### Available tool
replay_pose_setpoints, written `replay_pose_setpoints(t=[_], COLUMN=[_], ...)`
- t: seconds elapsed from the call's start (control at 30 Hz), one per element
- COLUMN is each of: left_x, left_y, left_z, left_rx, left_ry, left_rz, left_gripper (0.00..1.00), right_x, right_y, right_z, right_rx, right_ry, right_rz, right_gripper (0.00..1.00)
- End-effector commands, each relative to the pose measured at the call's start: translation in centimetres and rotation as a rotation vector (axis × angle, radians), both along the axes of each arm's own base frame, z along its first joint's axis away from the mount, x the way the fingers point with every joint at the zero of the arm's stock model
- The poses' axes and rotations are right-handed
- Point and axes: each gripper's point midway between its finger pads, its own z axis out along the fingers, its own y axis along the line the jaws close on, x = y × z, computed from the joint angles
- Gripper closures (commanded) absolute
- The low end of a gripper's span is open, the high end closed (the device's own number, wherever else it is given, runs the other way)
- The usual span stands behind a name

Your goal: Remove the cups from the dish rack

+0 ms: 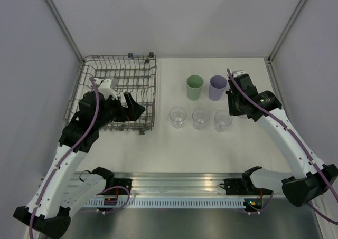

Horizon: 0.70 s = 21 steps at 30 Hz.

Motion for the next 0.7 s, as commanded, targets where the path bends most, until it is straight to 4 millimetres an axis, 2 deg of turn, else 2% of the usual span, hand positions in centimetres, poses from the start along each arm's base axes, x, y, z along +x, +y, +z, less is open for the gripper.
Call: replay_pose_setpoints(t=[0.0, 0.1, 0.23, 0.3, 0.37, 0.5, 0.6, 0.67], left_x=[-0.3, -0.5, -1.0, -1.0, -1.0, -1.2, -1.2, -1.3], left_y=[0.6, 1.0, 1.6, 2.3, 2.8, 3.2, 3.2, 3.2], left_z=[-4.0, -5.4, -5.7, -5.3, -5.0, -4.7, -4.9, -5.0], left_rx=[0.1, 0.135, 0.149, 0.16, 0.166, 0.17, 0.177, 0.18], left_ry=[0.054, 0.073, 0.053, 0.027, 0.01, -0.011, -0.006, -0.004], left_rz=[-0.021, -0.026, -0.011, 0.019, 0.045, 0.064, 0.064, 0.06], left_gripper=[0.0, 0.0, 0.0, 0.0, 0.0, 0.0, 0.0, 0.0], right_x=[0.1, 0.2, 0.4, 0.9, 0.8, 1.5, 1.7, 2.0], right_y=[-2.7, -3.1, -3.5, -4.8, -5.7, -6.1, -6.3, -6.0], right_z=[0.6, -0.9, -3.7, -4.5, -6.3, -9.6, -11.2, -11.5], right_rx=[-0.081, -0.07, -0.01, -0.006, 0.007, 0.009, 0.004, 0.014], right_ry=[0.004, 0.059, 0.141, 0.154, 0.202, 0.261, 0.299, 0.314], right_rz=[-0.077, -0.091, -0.118, -0.174, -0.211, -0.242, -0.245, -0.236], right_gripper=[1.0, 0.99, 1.0, 1.0, 1.0, 1.0, 1.0, 1.0])
